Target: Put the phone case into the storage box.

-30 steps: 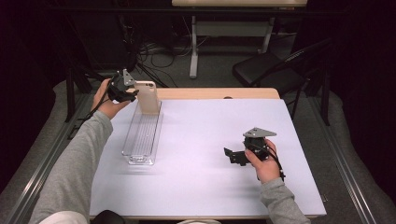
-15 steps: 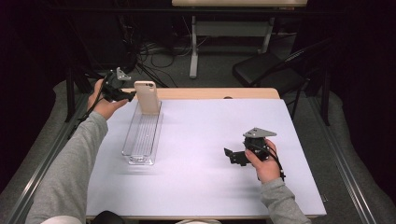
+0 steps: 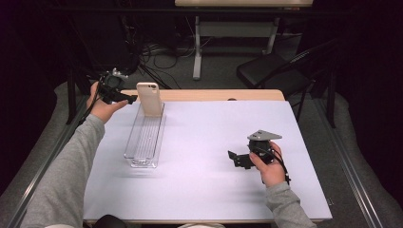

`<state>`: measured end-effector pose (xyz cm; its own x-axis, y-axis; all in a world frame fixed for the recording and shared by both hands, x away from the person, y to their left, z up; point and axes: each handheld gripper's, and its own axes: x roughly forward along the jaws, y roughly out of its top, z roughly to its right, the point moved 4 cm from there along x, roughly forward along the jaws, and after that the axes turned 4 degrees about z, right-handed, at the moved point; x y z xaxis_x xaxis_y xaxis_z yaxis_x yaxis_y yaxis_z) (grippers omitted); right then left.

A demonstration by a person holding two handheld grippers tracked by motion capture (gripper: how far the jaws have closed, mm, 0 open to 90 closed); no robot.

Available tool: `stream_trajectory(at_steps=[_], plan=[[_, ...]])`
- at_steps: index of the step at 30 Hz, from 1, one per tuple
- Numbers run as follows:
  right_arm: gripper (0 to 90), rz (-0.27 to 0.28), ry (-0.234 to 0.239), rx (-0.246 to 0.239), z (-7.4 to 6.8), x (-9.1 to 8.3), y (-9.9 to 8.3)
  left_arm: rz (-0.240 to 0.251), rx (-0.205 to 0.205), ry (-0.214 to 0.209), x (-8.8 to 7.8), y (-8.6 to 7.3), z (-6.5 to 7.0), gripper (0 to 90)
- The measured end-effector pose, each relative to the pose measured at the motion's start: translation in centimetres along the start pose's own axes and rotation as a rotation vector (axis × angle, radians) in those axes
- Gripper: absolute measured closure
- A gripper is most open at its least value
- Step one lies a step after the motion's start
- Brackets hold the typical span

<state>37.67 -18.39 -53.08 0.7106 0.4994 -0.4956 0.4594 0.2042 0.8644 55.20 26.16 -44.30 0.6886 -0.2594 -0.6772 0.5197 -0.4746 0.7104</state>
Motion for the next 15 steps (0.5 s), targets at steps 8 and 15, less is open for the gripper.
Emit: stream_trajectory(at_steps=[8, 15], plan=[[0.0, -0.006, 0.001, -0.006, -0.1, 0.1, 0.0, 0.011, -0.047, -0.068, -1.0, 0.0, 0.1, 21.8], [0.0, -0.008, 0.003, -0.009, -0.3, 0.1, 0.1, 0.016, -0.083, -0.109, -1.6, -0.3, 0.3, 21.9]])
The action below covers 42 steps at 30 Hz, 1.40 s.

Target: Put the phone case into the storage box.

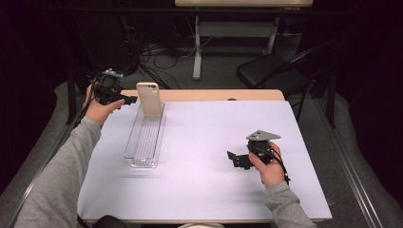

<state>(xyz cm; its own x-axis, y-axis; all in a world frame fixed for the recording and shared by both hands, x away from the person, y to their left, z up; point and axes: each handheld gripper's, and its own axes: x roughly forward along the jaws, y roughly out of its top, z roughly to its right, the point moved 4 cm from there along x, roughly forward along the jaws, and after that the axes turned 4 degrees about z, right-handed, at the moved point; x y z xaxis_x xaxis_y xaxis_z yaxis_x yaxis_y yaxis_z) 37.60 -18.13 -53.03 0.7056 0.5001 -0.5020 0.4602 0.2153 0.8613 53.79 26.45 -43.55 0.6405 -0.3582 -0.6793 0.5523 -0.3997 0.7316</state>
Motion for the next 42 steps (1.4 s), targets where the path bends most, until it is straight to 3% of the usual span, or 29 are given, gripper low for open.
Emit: stream_trajectory(at_steps=[5, 15, 21, 37, 42], plan=[[0.0, -0.005, -0.006, 0.000, 0.1, 0.0, 0.0, 0.011, -0.028, -0.038, -0.4, -0.2, 0.2, 21.8], [0.0, -0.006, -0.002, -0.001, 0.2, -0.1, 0.3, 0.040, -0.045, -0.095, -1.7, -0.7, 1.0, 15.2], [0.0, -0.009, 0.003, -0.009, 0.2, -0.3, 0.6, 0.039, -0.012, -0.113, -2.4, -1.2, 2.0, 8.5], [0.0, -0.019, 0.022, -0.041, 0.3, -1.4, 1.0, 0.052, 0.033, -0.140, -4.5, -2.2, 5.4, 6.5], [0.0, -0.027, 0.031, -0.043, 0.3, -1.7, 0.9, 0.066, 0.014, -0.150, -5.3, -2.6, 6.1, 6.5]])
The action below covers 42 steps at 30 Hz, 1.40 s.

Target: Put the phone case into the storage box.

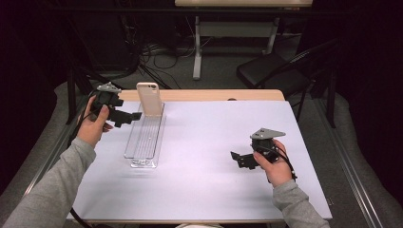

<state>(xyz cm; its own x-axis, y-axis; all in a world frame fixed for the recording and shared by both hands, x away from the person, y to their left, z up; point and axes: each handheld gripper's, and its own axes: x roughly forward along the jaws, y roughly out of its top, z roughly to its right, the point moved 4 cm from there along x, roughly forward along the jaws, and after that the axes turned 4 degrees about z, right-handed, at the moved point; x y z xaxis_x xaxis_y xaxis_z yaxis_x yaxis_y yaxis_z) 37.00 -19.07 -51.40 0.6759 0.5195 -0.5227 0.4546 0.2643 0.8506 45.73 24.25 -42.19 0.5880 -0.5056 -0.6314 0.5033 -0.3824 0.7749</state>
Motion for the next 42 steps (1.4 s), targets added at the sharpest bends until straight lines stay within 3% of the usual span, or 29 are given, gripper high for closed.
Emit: stream_trajectory(at_steps=[5, 11, 22, 31, 34, 42], plan=[[0.0, 0.005, 0.003, 0.004, 0.2, -0.4, 0.0, 0.016, -0.021, -0.008, -0.6, -0.3, 0.5, 6.5], [0.0, 0.003, 0.001, -0.001, 0.3, -0.8, -0.1, 0.023, -0.018, -0.014, -1.2, -0.8, 1.0, 6.5], [0.0, -0.001, -0.015, 0.000, 0.6, -1.5, -0.5, 0.041, -0.031, -0.047, -0.5, -2.9, 2.4, 6.6], [0.0, 0.002, -0.022, 0.001, 0.7, -2.1, -0.8, 0.080, -0.020, -0.098, -0.3, -4.2, 4.8, 6.6], [0.0, 0.006, -0.020, -0.003, 0.7, -2.1, -0.9, 0.088, 0.003, -0.110, -0.3, -4.4, 5.7, 6.6], [0.0, 0.008, -0.019, -0.002, 0.5, -2.4, -1.3, 0.092, 0.039, -0.113, 0.4, -5.2, 7.7, 6.6]])
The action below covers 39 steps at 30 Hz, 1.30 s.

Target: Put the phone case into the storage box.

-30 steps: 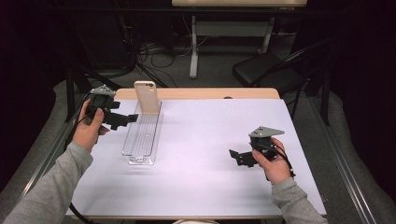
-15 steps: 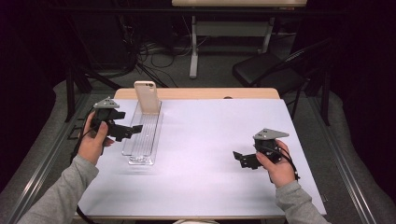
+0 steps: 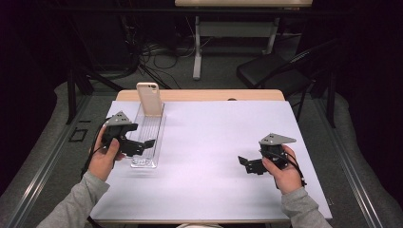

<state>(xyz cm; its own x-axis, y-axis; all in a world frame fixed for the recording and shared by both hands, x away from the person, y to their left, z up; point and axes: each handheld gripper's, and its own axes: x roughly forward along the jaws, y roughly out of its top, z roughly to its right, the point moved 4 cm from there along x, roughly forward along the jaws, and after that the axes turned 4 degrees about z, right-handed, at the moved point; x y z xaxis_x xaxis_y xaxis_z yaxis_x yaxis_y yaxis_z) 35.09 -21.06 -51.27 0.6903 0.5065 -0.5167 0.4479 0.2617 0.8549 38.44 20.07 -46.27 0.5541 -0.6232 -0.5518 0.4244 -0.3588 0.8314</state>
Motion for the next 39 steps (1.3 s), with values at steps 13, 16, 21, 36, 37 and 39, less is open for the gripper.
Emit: stream_trajectory(at_steps=[13, 16, 21, 36, 37, 39], plan=[[0.0, -0.012, 0.005, 0.002, -0.3, 0.0, -0.9, -0.004, -0.013, -0.043, 2.1, -1.7, 1.9, 6.6], [0.0, -0.009, 0.005, 0.002, -0.4, 0.0, -1.0, -0.007, -0.007, -0.050, 2.3, -2.1, 2.2, 6.6], [0.0, -0.018, 0.008, 0.007, -0.6, 0.0, -1.4, 0.000, -0.010, -0.065, 2.7, -2.5, 2.9, 6.6], [0.0, -0.023, 0.009, 0.011, -0.8, -0.1, -2.4, 0.024, -0.017, -0.076, 3.1, -4.0, 4.0, 6.6], [0.0, -0.025, 0.010, 0.015, -0.9, -0.1, -2.5, 0.024, -0.020, -0.074, 3.1, -4.1, 4.0, 6.6], [0.0, -0.026, 0.007, 0.013, -0.8, -0.1, -2.7, 0.027, -0.031, -0.078, 3.1, -4.3, 4.0, 6.6]])
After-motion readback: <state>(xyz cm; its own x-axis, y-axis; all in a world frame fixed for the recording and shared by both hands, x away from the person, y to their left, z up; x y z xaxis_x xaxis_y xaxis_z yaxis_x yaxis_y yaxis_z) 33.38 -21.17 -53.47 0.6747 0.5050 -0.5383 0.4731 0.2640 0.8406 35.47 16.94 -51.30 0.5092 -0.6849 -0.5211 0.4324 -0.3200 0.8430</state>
